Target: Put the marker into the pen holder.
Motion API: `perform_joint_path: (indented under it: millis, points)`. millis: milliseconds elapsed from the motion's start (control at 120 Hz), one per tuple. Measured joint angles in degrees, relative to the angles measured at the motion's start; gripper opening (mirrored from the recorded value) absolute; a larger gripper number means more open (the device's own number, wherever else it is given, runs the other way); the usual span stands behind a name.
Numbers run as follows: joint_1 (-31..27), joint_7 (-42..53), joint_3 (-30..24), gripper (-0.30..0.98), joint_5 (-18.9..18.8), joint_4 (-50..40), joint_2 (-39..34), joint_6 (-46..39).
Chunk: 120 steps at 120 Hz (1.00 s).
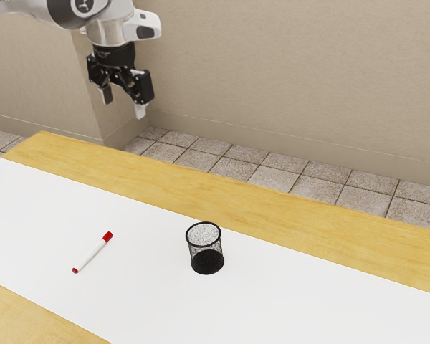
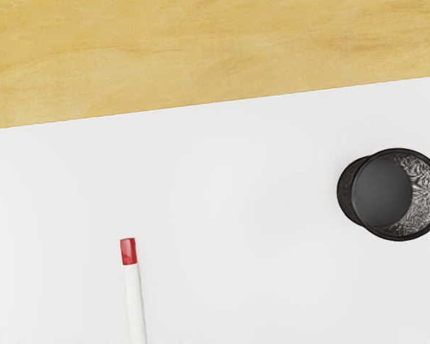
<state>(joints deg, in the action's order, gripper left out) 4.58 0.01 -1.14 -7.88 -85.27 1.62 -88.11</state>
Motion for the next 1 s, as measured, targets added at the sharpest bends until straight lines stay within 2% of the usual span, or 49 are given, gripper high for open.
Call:
perform_joint_path:
  millis: [233, 317, 367, 433, 492, 567, 758, 1000]
  points:
    - [-7.2, -0.2, 0.0, 0.69, 3.3, -0.3, -0.1, 0.1]
    - [-10.4, -0.9, -0.1, 0.69, 3.0, -0.8, -0.9, 0.3]
    - [-11.9, -1.3, 0.2, 0.69, 2.3, -4.2, -1.2, -0.9]
    - [-11.3, -1.6, 3.2, 0.69, 1.9, -17.1, -1.5, -6.5]
    - [-10.2, -1.6, 6.5, 0.69, 3.5, -29.2, -1.1, -14.4]
    - [-11.5, -1.4, 8.2, 0.69, 5.4, -36.5, 1.0, -23.3]
    - [-10.1, -0.9, 8.8, 0.69, 7.8, -39.3, 7.8, -38.1]
    - [-9.6, 5.2, 8.9, 0.67, 7.7, -43.6, 7.3, -45.2]
